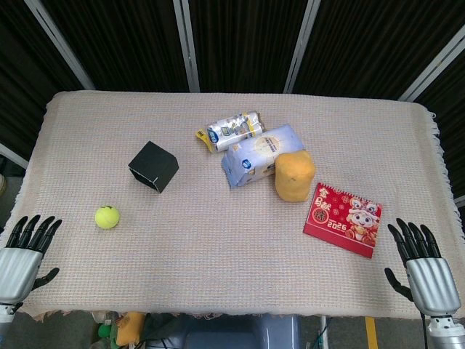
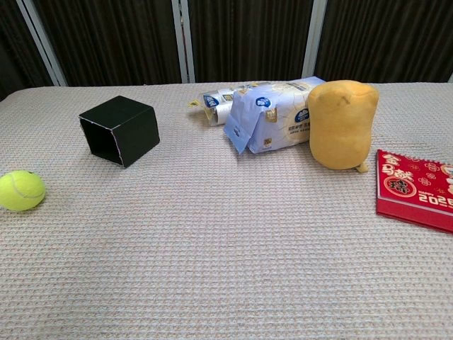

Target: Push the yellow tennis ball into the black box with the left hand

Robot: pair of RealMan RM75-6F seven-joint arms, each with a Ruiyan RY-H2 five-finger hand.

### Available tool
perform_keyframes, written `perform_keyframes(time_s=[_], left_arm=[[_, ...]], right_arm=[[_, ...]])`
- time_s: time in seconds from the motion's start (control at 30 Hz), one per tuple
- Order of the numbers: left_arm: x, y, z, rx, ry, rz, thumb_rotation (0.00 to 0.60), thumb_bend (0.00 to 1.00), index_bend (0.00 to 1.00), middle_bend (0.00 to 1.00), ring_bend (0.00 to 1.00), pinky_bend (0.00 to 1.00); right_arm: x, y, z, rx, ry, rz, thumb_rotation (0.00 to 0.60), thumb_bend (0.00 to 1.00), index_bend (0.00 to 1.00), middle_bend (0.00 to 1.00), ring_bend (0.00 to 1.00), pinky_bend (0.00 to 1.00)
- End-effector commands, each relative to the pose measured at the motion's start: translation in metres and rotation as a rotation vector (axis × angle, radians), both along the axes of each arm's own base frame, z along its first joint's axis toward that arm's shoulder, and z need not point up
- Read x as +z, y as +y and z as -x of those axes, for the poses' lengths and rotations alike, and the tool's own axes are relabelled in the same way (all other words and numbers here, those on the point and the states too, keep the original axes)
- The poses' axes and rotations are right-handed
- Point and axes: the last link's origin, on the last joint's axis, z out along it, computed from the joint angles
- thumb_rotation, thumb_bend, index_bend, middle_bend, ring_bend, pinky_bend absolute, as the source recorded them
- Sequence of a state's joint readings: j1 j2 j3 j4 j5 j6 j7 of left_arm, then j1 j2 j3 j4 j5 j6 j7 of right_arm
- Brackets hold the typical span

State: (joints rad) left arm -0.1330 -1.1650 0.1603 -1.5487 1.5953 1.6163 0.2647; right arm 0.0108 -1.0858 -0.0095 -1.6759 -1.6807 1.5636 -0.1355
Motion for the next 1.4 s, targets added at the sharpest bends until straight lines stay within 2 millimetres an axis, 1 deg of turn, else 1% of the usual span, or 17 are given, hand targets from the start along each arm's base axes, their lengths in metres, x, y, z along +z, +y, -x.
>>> perform_keyframes(time_s=[0.03,0.2,0.23,0.3,0.37,0.4,0.43,0.47,0.53,0.57,0.63,0.7,0.83,0.97,1.13,1.4], left_arm=[[-0.001,0.002,0.0,0.016,0.006,0.02,0.6,0.1,0.06,0.09,0.0,0.04],[-0.004,0.005,0.0,0.021,0.029,0.02,0.6,0.11,0.06,0.12,0.0,0.07],[-0.005,0.006,-0.001,0.024,0.028,0.026,0.6,0.13,0.06,0.12,0.0,0.08],[-0.007,0.006,0.0,0.026,0.031,0.049,0.6,0.21,0.09,0.18,0.04,0.17],[-0.008,0.006,0.0,0.017,0.046,0.07,0.6,0.32,0.23,0.39,0.18,0.38],[-0.008,0.007,0.0,0.005,0.062,0.072,0.6,0.36,0.29,0.47,0.25,0.45],[-0.009,0.006,0.001,-0.008,0.083,0.074,0.6,0.42,0.39,0.59,0.34,0.54],[-0.009,0.006,0.002,-0.015,0.097,0.072,0.6,0.48,0.47,0.68,0.41,0.61],[-0.009,0.008,0.007,-0.018,0.131,0.07,0.6,0.57,0.58,0.78,0.51,0.68],[-0.009,0.009,0.009,-0.015,0.141,0.069,0.6,0.6,0.62,0.82,0.54,0.7],[-0.01,0.013,0.015,-0.003,0.168,0.066,0.6,0.64,0.67,0.84,0.56,0.72],[-0.013,0.018,0.02,0.014,0.189,0.072,0.6,0.65,0.7,0.85,0.57,0.72],[-0.021,0.032,0.036,0.076,0.258,0.103,0.6,0.63,0.72,0.86,0.57,0.72],[-0.034,0.049,0.048,0.127,0.287,0.163,0.6,0.63,0.72,0.86,0.58,0.72],[-0.047,0.063,0.052,0.131,0.296,0.208,0.6,0.63,0.72,0.87,0.58,0.72],[-0.064,0.076,0.042,0.086,0.28,0.241,0.6,0.64,0.72,0.86,0.58,0.72]], right_arm=[[-0.002,0.0,0.0,-0.003,0.005,-0.006,0.6,0.35,0.0,0.0,0.0,0.0],[-0.002,0.001,-0.001,-0.002,0.01,-0.003,0.6,0.35,0.0,0.0,0.0,0.0],[-0.002,0.001,-0.001,-0.001,0.01,0.0,0.6,0.35,0.0,0.0,0.0,0.0],[-0.001,0.003,-0.001,0.001,0.006,0.006,0.6,0.35,0.0,0.0,0.0,0.0],[0.0,0.004,-0.001,0.001,0.007,0.012,0.6,0.35,0.0,0.0,0.0,0.0],[0.001,0.005,0.0,0.0,0.008,0.014,0.6,0.35,0.0,0.0,0.0,0.0],[0.001,0.005,0.0,-0.001,0.007,0.015,0.6,0.35,0.0,0.0,0.0,0.0],[0.0,0.006,-0.001,-0.001,0.005,0.015,0.6,0.35,0.0,0.0,0.0,0.0],[0.0,0.007,-0.001,0.003,0.005,0.015,0.6,0.35,0.0,0.0,0.0,0.0],[0.0,0.007,-0.001,0.005,0.006,0.015,0.6,0.35,0.0,0.0,0.0,0.0],[0.0,0.008,-0.002,0.006,0.004,0.018,0.6,0.35,0.0,0.0,0.0,0.0],[0.0,0.007,-0.002,0.004,0.001,0.019,0.6,0.36,0.0,0.0,0.0,0.0],[0.001,0.006,-0.001,0.002,-0.002,0.016,0.6,0.35,0.0,0.0,0.0,0.0],[0.003,0.005,-0.001,0.003,-0.008,0.017,0.6,0.35,0.0,0.0,0.0,0.0],[0.002,0.006,-0.001,0.006,-0.005,0.013,0.6,0.35,0.0,0.0,0.0,0.0],[0.002,0.006,-0.002,0.01,-0.005,0.015,0.6,0.35,0.0,0.0,0.0,0.0]])
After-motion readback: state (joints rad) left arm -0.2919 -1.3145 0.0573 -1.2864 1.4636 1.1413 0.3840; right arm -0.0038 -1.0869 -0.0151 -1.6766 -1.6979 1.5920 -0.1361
